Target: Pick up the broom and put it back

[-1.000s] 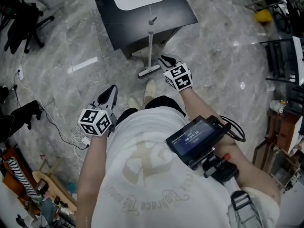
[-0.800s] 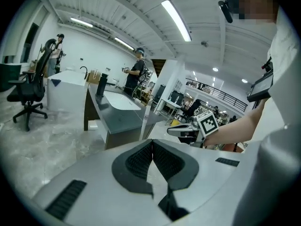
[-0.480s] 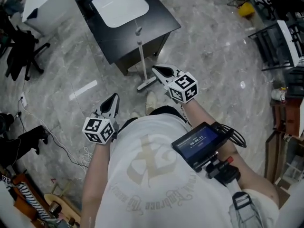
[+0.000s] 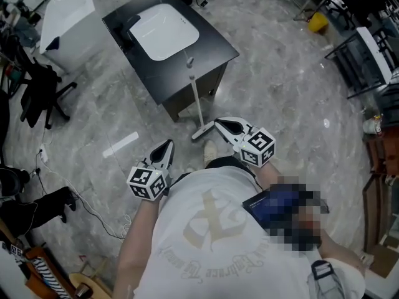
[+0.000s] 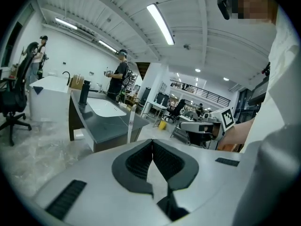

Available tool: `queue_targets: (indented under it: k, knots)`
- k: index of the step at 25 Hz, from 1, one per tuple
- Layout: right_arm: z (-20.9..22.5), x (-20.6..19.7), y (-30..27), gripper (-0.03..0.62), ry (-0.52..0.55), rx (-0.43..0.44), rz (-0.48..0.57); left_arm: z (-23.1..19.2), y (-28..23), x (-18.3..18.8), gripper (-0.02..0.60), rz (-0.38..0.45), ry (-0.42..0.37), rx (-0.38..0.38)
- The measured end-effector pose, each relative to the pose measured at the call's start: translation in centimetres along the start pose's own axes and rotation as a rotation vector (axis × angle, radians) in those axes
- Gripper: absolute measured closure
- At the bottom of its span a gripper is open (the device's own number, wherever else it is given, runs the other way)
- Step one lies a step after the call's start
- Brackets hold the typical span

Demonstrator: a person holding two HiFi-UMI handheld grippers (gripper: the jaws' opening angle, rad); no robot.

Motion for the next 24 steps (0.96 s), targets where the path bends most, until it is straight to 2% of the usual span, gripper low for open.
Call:
queue_targets:
  k: [10, 24]
  knots:
    - [-1.9, -1.9, 2.2, 0.577, -0.012, -0.026, -0.016, 1.6, 0.1, -1.6, 0.569, -0.017, 0.002, -0.054]
    - [-2.4, -1.6, 1.9, 0.577, 0.017, -0.006, -0.039, 1.6, 0.4, -2.4, 0.569, -0.001, 0.033, -0.041]
Point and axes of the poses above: the fingertips, and each gripper's own axes: y backward along the fingers, z to its right, x out of its top, the point moved 2 cm from there along y, backward along the fingers, and after that the axes turned 14 degrees about -x, right-handed, at the moved point
